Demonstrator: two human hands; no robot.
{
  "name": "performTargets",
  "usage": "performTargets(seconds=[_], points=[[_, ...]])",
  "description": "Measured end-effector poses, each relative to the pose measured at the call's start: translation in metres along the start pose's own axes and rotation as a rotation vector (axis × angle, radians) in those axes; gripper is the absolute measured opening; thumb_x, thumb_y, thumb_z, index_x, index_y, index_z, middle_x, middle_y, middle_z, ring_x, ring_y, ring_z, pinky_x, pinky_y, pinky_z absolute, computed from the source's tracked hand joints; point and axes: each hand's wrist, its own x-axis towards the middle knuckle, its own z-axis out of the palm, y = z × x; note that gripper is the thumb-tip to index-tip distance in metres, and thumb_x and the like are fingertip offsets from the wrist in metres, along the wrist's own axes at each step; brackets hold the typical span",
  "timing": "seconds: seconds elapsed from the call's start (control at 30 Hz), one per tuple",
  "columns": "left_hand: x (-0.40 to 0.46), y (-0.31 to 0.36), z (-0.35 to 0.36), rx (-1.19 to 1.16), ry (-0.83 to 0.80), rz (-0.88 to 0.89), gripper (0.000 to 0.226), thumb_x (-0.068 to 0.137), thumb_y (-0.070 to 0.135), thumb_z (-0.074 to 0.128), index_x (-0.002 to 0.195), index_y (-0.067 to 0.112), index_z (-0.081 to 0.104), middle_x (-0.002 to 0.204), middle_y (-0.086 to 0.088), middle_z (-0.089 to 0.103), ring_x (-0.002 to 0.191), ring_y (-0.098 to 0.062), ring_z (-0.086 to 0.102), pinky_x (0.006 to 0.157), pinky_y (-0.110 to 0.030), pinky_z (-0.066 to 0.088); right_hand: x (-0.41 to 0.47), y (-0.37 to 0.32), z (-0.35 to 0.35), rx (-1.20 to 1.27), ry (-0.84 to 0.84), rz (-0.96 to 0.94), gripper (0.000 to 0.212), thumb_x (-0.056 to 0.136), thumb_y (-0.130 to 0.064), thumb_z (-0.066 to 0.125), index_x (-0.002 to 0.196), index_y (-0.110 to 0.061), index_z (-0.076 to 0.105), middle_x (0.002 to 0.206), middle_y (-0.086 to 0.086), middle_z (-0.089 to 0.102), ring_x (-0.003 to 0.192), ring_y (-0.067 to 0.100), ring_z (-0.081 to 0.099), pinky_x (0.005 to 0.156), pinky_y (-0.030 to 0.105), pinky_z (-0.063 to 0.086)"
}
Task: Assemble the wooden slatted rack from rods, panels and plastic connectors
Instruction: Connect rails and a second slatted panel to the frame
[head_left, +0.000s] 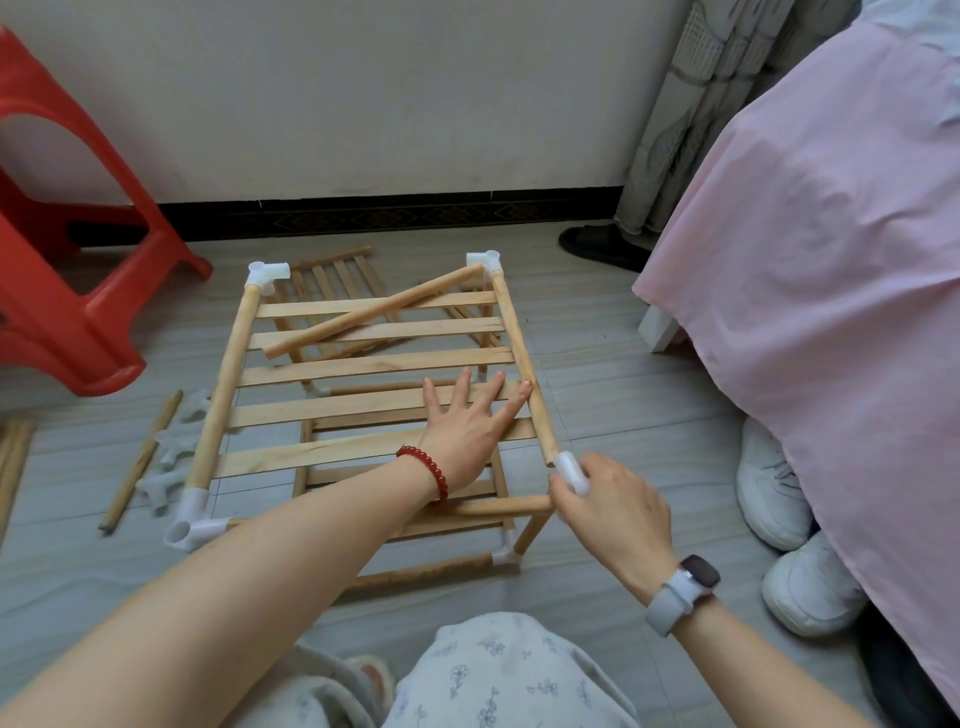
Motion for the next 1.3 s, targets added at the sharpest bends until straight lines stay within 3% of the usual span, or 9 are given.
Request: performTargets(seconds=[0.13,0.23,0.3,0.37,0.47,0.7,0.9,1.17,1.3], points=[[0.001,0.0,-0.005,-0.106,-0.044,-0.033,0.087,0.093,0.006,0.046,0.144,0.042,-0.014,0.158,-0.002,-0.009,0.142,-0.034,-0.015,0.104,-0.066,-0.01,0.002,0.022,0.006,0.66,-0.181,0.173,0.032,0.091,-0.039,0.049,0.072,-0.013,0.052,0.064,-0.001,0.049,0.061,0.016,0.048,0.054,0.028,0.038],[-0.014,-0.001,-0.017,-0.194,0.054,0.074,0.067,0.091,0.025,0.053,0.147,0.031,0.017,0.156,-0.003,0.01,0.143,-0.028,0.001,0.113,-0.054,0.004,-0.002,0.029,0.015,0.93,-0.258,0.35,0.03,0.095,-0.039,0.044,0.08,-0.014,0.052,0.065,0.003,0.053,0.057,0.015,0.054,0.053,0.028,0.044],[-0.027,0.001,-0.026,-0.256,0.159,0.209,0.044,0.09,0.036,0.053,0.132,0.023,0.046,0.138,-0.002,0.04,0.128,-0.022,0.035,0.105,-0.037,0.032,-0.005,0.027,0.02,0.995,-0.271,0.389,0.031,0.096,-0.04,0.042,0.081,-0.015,0.053,0.063,0.002,0.054,0.053,0.014,0.055,0.05,0.026,0.044],[-0.04,0.005,-0.036,-0.392,-0.029,0.234,0.039,0.091,0.045,0.049,0.12,0.02,0.055,0.116,0.002,0.055,0.101,-0.012,0.051,0.085,-0.027,0.045,-0.006,0.02,0.024,1.04,-0.265,0.383,0.032,0.097,-0.04,0.04,0.083,-0.017,0.056,0.064,0.001,0.053,0.049,0.011,0.054,0.045,0.023,0.042],[-0.052,0.016,-0.035,-0.365,-0.374,0.26,0.03,0.095,0.04,0.047,0.115,0.018,0.052,0.102,-0.001,0.061,0.083,-0.014,0.053,0.075,-0.028,0.046,-0.011,0.01,0.026,0.98,-0.218,0.361,0.035,0.097,-0.043,0.037,0.086,-0.018,0.058,0.067,0.001,0.053,0.047,0.007,0.053,0.046,0.023,0.041],[-0.056,0.013,-0.04,-0.405,-0.342,0.273,0.003,0.098,0.024,0.043,0.096,0.021,0.044,0.088,0.001,0.051,0.076,-0.015,0.046,0.073,-0.031,0.041,-0.007,-0.002,0.018,0.776,-0.169,0.213,0.036,0.097,-0.047,0.028,0.082,-0.023,0.05,0.074,0.0,0.056,0.064,0.014,0.057,0.059,0.029,0.046],[-0.055,0.006,-0.041,-0.397,-0.321,0.223,0.017,0.099,0.029,0.04,0.102,0.015,0.048,0.095,-0.006,0.059,0.08,-0.018,0.051,0.074,-0.034,0.043,0.002,-0.017,0.012,0.848,-0.258,0.21,0.042,0.099,-0.045,0.02,0.086,-0.017,0.049,0.077,0.007,0.062,0.048,0.012,0.058,0.039,0.018,0.038],[-0.059,0.004,-0.023,-0.345,-0.033,0.023,0.059,0.09,0.064,0.016,0.08,0.021,0.055,0.066,0.006,0.056,0.064,-0.014,0.05,0.052,-0.03,0.028,0.001,-0.032,0.02,1.109,-0.397,0.23,0.065,0.097,-0.052,0.011,0.095,-0.009,0.06,0.075,0.006,0.06,0.052,0.01,0.058,0.042,0.019,0.041],[-0.052,0.021,-0.012,-0.301,0.129,0.017,0.062,0.084,0.069,0.011,0.067,0.023,0.049,0.062,0.002,0.058,0.061,-0.019,0.053,0.052,-0.031,0.03,0.006,-0.031,0.022,1.247,-0.432,0.262,0.08,0.097,-0.051,0.004,0.073,-0.007,0.067,0.062,0.011,0.061,0.053,0.015,0.055,0.045,0.022,0.043]])
